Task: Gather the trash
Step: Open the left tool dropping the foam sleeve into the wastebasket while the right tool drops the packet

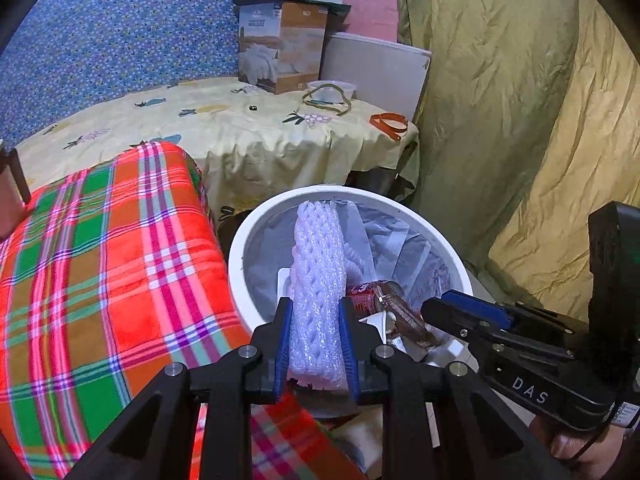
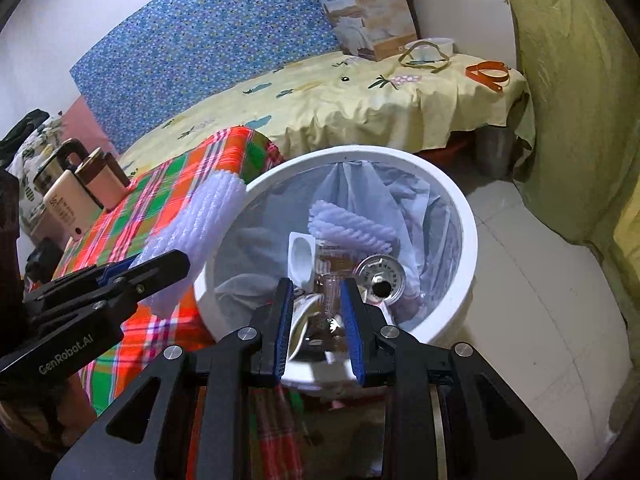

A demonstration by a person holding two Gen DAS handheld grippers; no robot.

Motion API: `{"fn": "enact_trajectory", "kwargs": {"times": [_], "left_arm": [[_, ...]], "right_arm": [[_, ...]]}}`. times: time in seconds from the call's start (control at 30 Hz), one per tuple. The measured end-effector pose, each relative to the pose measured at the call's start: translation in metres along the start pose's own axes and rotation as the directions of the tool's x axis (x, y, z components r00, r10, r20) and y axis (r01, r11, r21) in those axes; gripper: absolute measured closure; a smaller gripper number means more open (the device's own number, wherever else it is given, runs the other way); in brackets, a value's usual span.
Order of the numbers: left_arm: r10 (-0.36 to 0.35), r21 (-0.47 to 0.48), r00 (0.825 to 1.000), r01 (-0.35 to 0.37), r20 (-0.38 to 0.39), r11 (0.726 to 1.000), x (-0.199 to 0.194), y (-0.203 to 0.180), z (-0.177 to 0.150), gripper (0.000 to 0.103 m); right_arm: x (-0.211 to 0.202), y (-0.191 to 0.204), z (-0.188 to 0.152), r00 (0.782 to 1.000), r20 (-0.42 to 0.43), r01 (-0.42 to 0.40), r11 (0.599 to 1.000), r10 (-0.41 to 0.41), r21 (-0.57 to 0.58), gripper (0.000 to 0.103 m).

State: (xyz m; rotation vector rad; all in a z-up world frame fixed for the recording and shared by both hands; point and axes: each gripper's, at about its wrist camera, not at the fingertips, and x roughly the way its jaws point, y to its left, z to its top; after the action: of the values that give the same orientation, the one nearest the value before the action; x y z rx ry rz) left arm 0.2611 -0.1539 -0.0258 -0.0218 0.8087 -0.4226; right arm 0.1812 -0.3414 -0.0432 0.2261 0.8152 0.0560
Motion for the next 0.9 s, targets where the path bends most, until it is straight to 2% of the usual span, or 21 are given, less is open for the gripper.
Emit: {"fn": "enact_trajectory", "kwargs": {"times": [0.37, 0.47, 0.63, 0.9], "left_arm": [[-0.023, -0.022, 0.999, 0.023, -0.033, 1.000, 0.026, 0.005, 0.003, 0.078], [-0.036, -0.030, 0.999, 0.035, -0.032, 0.999, 0.028, 0.005, 0.005, 0.074], [-0.043, -0.042, 0.999, 0.041, -0.024, 0.998, 0.028, 0.005, 0.006, 0.061], [-0.033, -0.060, 0.999, 0.032, -0.006, 0.998, 0.015, 0.010, 0.004, 0.061]], "right_arm": [[0.003, -0.009, 0.003, 1.000, -0.004, 0.009, 1.000, -0.009, 0.020, 0.076], [0.002, -0.010, 0.002, 1.000, -0.003, 0.005, 1.000, -0.005, 0.030, 0.076], [0.001, -0.010, 0.001, 1.000, 0.006, 0.009, 0.999, -0.009, 0.035, 0.076], [-0.004, -0.010, -0.002, 1.000, 0.005, 0.008, 1.000, -0.008, 0.029, 0.076]]}}
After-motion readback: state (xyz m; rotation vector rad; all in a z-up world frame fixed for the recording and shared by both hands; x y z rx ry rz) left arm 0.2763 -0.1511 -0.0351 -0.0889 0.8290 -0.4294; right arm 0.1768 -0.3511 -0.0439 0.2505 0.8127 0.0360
